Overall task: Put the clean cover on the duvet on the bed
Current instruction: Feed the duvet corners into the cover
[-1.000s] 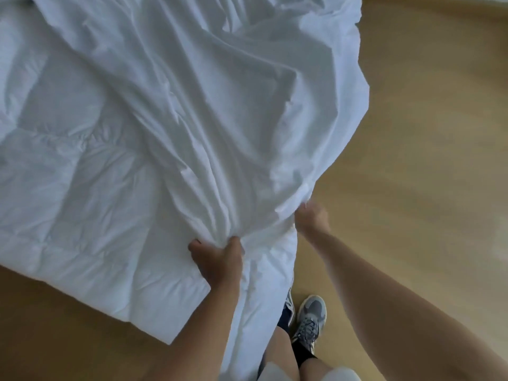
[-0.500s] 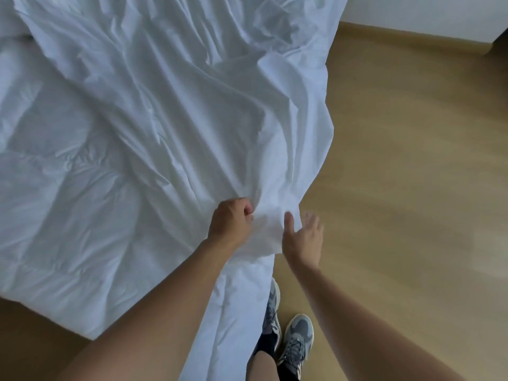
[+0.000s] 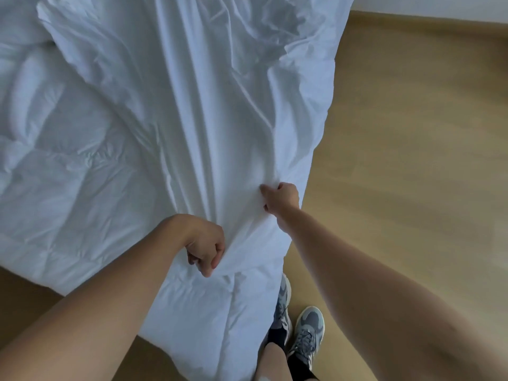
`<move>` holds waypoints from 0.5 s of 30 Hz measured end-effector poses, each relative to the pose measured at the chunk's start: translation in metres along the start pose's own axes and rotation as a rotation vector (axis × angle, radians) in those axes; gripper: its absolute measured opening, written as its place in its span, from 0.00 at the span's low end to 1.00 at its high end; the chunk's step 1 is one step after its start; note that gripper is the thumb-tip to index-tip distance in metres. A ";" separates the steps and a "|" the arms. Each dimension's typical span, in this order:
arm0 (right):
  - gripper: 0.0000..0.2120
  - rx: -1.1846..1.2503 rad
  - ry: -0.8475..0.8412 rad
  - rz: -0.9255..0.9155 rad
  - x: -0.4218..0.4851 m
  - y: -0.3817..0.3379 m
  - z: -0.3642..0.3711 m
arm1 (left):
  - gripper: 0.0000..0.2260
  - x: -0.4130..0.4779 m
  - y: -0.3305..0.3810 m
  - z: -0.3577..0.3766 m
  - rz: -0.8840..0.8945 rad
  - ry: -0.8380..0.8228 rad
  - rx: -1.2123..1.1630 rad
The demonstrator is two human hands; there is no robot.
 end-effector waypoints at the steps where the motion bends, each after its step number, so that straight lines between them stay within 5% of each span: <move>1: 0.09 -0.114 -0.024 -0.038 -0.007 -0.004 0.003 | 0.11 -0.001 -0.001 0.005 -0.009 -0.009 0.002; 5: 0.09 -0.660 -0.162 -0.196 -0.055 0.020 0.017 | 0.10 -0.009 -0.005 0.014 -0.073 0.079 -0.009; 9: 0.07 -0.828 -0.192 -0.199 -0.092 0.071 0.013 | 0.01 -0.023 0.000 -0.049 -0.072 0.824 -0.307; 10: 0.07 -0.831 -0.207 -0.181 -0.097 0.079 0.014 | 0.08 -0.022 0.002 -0.061 -0.074 0.923 -0.365; 12: 0.08 -0.822 -0.225 -0.151 -0.100 0.085 0.018 | 0.20 -0.004 0.013 -0.066 -0.121 0.873 -0.342; 15: 0.07 -0.842 -0.251 -0.109 -0.096 0.089 0.025 | 0.14 0.029 0.019 -0.053 -0.159 0.838 -0.333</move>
Point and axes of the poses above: each hand's wrist, its own x-axis towards the middle knuckle, its own z-axis out of the palm, y = z × x, the point moved 7 cm from there along x, towards the middle knuckle, and after that the axes turned 4 degrees about x, right-handed, at the moved point
